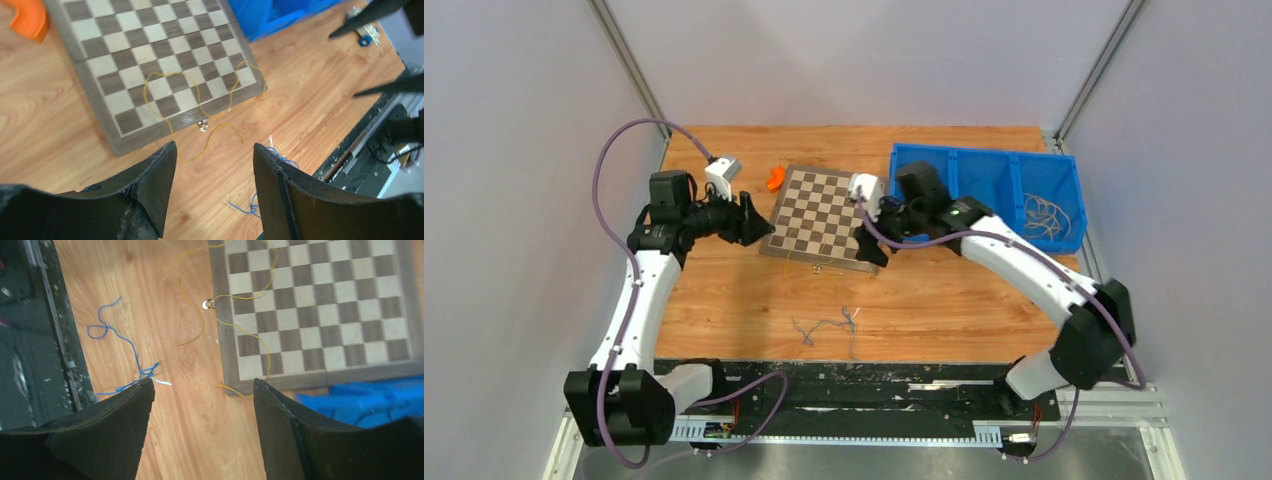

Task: Untangle the cables

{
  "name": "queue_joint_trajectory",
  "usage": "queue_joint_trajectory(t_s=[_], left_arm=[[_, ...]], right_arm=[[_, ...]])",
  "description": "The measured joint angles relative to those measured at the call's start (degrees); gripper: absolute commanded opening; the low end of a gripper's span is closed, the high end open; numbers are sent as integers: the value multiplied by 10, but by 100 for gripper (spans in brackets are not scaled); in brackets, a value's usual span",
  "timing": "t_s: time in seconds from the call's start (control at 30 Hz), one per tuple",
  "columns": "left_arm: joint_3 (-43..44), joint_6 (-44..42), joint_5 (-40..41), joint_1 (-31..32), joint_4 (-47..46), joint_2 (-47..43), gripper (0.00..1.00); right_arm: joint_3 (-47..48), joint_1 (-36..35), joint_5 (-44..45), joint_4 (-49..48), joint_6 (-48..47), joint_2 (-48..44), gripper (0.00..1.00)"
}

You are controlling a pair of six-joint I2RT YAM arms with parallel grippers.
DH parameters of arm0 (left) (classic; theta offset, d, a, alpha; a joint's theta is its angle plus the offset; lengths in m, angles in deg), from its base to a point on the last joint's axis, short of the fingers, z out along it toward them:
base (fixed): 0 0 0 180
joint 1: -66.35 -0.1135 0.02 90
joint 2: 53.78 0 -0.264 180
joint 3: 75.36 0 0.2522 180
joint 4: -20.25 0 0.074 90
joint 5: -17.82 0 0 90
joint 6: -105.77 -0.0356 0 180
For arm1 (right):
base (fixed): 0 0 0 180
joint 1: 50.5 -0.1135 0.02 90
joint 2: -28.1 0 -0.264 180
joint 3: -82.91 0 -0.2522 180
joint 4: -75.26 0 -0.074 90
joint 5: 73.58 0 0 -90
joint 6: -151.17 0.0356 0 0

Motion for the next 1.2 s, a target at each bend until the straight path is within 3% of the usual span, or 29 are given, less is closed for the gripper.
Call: queue_joint_trajectory(t_s=[0.23,0.47,0.63,0.7,0.93,1.2], left_arm=[[-13,47,41,-34,11,-28,66],[-31,52,66,-48,34,-81,67],[-34,52,73,-60,45,-88,66],[-34,52,75,-61,47,-88,67],[-32,52,75,-62,50,-79,66],[-20,62,55,-62,41,-37,67]], right_arm=[[107,-96,74,25,-83,230,58],[198,-111,114,51,-126,358,52],[236,-111,130,52,-144,407,17],[238,-111,133,53,-150,414,1],[224,-111,107,78,-155,374,0],[217,-69,21,99,-139,173,0]])
